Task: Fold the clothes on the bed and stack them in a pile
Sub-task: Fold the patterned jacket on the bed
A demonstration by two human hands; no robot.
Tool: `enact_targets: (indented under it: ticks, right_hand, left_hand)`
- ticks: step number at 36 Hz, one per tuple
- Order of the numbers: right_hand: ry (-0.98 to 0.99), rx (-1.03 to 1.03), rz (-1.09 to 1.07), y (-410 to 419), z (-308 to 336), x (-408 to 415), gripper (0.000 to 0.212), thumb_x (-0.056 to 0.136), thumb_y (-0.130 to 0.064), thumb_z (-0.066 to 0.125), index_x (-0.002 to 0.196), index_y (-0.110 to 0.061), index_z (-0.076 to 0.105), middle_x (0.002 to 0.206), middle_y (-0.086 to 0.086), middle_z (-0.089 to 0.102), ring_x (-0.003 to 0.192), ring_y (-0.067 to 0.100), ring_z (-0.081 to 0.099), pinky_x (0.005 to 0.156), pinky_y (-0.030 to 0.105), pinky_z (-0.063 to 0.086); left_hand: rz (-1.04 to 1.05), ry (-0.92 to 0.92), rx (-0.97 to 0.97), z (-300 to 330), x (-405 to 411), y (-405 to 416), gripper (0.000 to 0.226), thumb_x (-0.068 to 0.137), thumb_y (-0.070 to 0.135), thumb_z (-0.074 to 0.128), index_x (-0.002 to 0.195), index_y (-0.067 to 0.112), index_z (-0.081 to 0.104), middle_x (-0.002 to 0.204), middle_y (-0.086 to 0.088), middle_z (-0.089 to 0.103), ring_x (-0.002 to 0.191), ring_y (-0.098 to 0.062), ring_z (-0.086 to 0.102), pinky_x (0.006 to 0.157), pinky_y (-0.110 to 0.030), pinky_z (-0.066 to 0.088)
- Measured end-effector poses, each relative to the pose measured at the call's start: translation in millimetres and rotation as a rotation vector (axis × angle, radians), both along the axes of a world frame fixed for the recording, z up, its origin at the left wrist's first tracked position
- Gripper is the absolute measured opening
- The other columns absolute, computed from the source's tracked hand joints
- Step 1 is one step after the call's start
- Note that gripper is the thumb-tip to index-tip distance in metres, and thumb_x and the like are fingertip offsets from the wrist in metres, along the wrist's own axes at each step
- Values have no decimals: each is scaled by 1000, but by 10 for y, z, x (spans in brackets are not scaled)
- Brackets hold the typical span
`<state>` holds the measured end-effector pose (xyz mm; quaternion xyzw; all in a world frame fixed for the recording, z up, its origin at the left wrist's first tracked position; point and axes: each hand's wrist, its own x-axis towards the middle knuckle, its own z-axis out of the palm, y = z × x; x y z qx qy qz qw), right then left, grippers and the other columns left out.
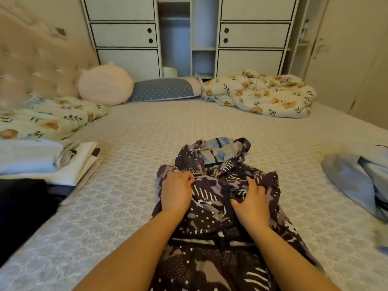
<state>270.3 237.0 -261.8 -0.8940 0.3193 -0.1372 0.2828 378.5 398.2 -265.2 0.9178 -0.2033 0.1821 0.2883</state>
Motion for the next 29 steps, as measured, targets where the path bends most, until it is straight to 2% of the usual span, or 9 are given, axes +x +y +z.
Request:
enact_targets:
  ticks: [2,5,9,12,15,18,22,24,29]
  right_hand:
    - [-4,-58,-14,14,-49,0,81,87,-39,63,150,-21,15,145,8,25,122,27,44,86,35,47]
    - [37,-247,-7,44,-18,6,73,92,-32,55,151,-20,13,149,9,22,130,27,34,101,36,38]
    - [-98,-391,152,131,21,-44,56,95,-23,38,150,-26,24,153,2,25,135,24,27,109,39,27]
    - [-355,-285,327,215,62,-100,55,90,-36,21,137,-26,50,143,-3,45,133,19,35,111,40,26]
    - [-448,-188,445,266,30,-131,54,91,-48,23,131,-30,54,142,-5,45,134,19,37,110,45,28]
    - [-483,-296,466,305,-1,-166,50,90,-55,32,121,-34,64,147,-6,41,139,21,31,112,50,23]
    - [81,-455,572,263,-110,-162,52,94,-59,21,137,-42,44,156,-17,18,146,12,5,114,50,-7]
    - [349,-389,606,183,-100,-153,54,96,-60,20,147,-41,26,159,-15,8,147,14,1,115,49,-7]
    - [426,-364,626,85,176,-410,60,95,-61,29,150,-41,14,160,-10,0,147,18,-5,117,48,1]
  left_hand:
    - [-23,-105,70,-131,6,9,18,95,27,50,91,24,67,103,4,54,101,-17,49,91,-32,30]
    - [-22,99,200,-269,112,79,19,97,35,44,100,32,63,134,2,41,132,-22,33,114,-46,7]
    - [-208,333,86,-217,189,79,24,100,44,32,101,36,56,129,3,51,131,-24,37,113,-55,13]
    - [-241,445,-56,-230,184,99,53,92,65,21,137,42,37,145,1,44,140,-24,27,115,-53,9]
    - [-254,329,311,-313,158,100,86,74,83,8,148,42,17,158,1,22,147,-24,6,117,-52,-2]
    - [-220,288,626,-330,171,37,88,75,85,4,150,41,6,161,3,0,147,-24,-7,114,-55,-9]
    - [-207,409,694,-235,158,-14,83,82,81,16,151,39,-2,161,0,-9,147,-26,-10,114,-53,-10]
    - [-224,494,612,-146,70,-33,80,87,75,24,152,35,-3,161,-2,-9,147,-25,-8,116,-49,-6]
    - [-303,603,242,246,-376,139,72,95,60,29,153,28,1,161,-2,-7,148,-24,1,118,-42,9]
